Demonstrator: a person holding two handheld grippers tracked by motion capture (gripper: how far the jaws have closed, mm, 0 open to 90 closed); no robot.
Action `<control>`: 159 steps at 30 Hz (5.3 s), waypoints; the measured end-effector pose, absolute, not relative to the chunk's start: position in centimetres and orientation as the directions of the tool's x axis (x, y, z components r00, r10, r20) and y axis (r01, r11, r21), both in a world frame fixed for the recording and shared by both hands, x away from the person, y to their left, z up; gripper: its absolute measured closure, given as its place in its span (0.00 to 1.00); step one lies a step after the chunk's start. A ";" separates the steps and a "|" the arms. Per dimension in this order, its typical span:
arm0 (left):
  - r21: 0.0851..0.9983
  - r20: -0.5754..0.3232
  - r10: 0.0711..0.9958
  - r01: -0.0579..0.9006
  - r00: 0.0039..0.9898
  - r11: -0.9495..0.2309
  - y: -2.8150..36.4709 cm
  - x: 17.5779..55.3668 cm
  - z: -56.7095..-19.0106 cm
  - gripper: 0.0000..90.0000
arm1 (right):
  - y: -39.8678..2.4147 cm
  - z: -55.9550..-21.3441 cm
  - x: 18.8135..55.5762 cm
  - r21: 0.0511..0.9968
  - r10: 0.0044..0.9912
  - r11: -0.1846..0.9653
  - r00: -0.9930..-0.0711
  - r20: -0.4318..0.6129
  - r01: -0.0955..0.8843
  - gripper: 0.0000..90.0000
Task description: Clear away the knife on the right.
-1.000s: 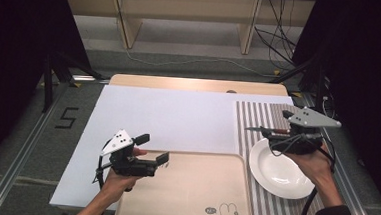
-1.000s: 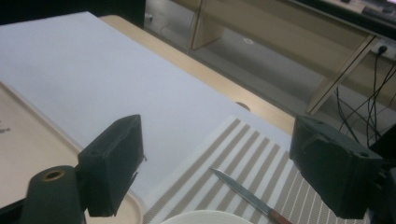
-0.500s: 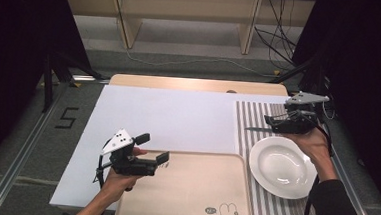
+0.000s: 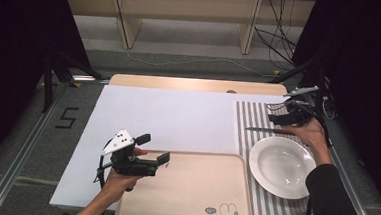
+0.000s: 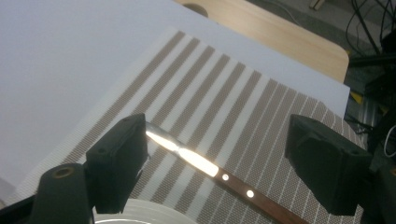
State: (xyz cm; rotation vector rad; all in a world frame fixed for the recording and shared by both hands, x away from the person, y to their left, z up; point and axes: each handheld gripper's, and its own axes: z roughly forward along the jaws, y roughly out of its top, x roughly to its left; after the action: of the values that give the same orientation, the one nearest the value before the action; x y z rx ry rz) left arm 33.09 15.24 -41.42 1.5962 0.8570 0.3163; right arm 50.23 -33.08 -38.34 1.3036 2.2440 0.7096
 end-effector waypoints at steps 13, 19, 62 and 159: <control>0.935 -0.264 0.674 0.354 0.690 0.004 15.0 33.1 -41.5 0.02 | -34.8 -41.3 52.5 0.492 0.905 0.417 -0.402 -0.142 0.764 0.25; 0.934 -0.265 0.671 0.358 0.692 0.001 15.0 33.1 -41.6 0.02 | -35.4 -42.6 53.4 0.435 0.906 0.419 -0.399 -0.142 0.797 0.26; 0.934 -0.271 0.673 0.357 0.688 0.011 15.2 33.3 -41.6 0.02 | -35.8 -45.3 54.8 0.211 0.902 0.433 -0.421 -0.099 0.877 0.49; 0.946 -0.232 0.703 0.323 0.673 0.003 15.6 33.0 -41.3 0.03 | -24.2 -38.7 32.8 0.663 0.726 0.540 -0.686 -0.054 0.519 0.86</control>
State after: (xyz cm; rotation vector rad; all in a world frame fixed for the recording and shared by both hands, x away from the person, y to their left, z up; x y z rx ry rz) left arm 32.99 15.58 -41.26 1.5940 0.8629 0.3650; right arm 32.85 -24.21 -38.66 1.0288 2.4579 0.9015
